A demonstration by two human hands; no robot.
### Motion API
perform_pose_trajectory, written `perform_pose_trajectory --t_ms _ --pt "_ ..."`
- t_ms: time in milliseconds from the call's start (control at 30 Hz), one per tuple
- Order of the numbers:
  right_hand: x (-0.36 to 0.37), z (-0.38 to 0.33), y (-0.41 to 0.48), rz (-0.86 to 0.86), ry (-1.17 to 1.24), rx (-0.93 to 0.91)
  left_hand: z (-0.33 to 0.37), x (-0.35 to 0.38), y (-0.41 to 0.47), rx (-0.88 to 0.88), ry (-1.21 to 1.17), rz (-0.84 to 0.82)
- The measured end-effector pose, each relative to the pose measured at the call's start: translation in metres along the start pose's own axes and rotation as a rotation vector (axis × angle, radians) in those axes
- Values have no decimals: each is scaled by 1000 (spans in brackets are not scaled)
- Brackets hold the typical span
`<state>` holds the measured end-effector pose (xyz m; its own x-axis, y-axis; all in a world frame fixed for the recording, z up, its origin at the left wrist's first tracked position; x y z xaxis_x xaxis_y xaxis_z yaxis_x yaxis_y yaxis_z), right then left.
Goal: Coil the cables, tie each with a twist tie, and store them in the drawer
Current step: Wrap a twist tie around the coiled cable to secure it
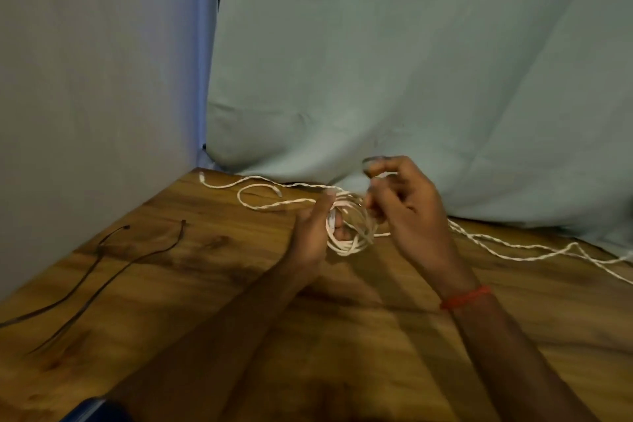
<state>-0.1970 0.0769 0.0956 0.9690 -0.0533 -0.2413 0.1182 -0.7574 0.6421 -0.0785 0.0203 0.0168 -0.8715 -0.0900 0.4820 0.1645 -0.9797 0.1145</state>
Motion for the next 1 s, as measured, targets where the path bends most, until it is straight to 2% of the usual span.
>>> perform_pose_trajectory --t_ms 67,133,200,267,333,367,433,533,700,833,1000 --pt "-35 31 3 152 -47 69 -3 -2 1 -18 12 -85" --pt "-42 52 0 165 -176 146 -1 3 -3 -16 8 -142" --pt "-41 60 -3 70 -158 253 -3 2 1 -8 13 -195" --pt "-34 64 -12 -104 -55 392 -6 1 3 -14 21 -318" --pt "-24 72 -23 -241 69 414 -7 3 1 -29 94 -360" --pt "-18 73 -25 -259 115 408 -4 3 -1 -33 135 -351" --pt "-18 77 -25 -259 37 377 -3 2 -1 -23 212 -288" --pt "-21 73 -19 -215 -249 271 1 3 -1 49 353 -200" --pt "-26 68 -16 -95 -742 -60 5 8 -6 77 459 -144" --pt "-25 71 -15 -124 -925 -162 8 10 -6 -39 291 -154" --pt "-23 73 -17 -181 -914 -38 3 12 -10 -258 125 -282"
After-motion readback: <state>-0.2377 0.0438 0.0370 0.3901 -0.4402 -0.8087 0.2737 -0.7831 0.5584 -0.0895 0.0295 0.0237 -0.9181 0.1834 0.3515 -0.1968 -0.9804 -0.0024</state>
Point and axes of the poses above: each hand's wrist, its own y-axis towards the middle knuckle, its own x-axis out of the palm, z = x × y, the point moved 1 cm from there along y, towards the middle knuckle, and after that the axes turned 5 degrees about y, right-handed, at the moved point
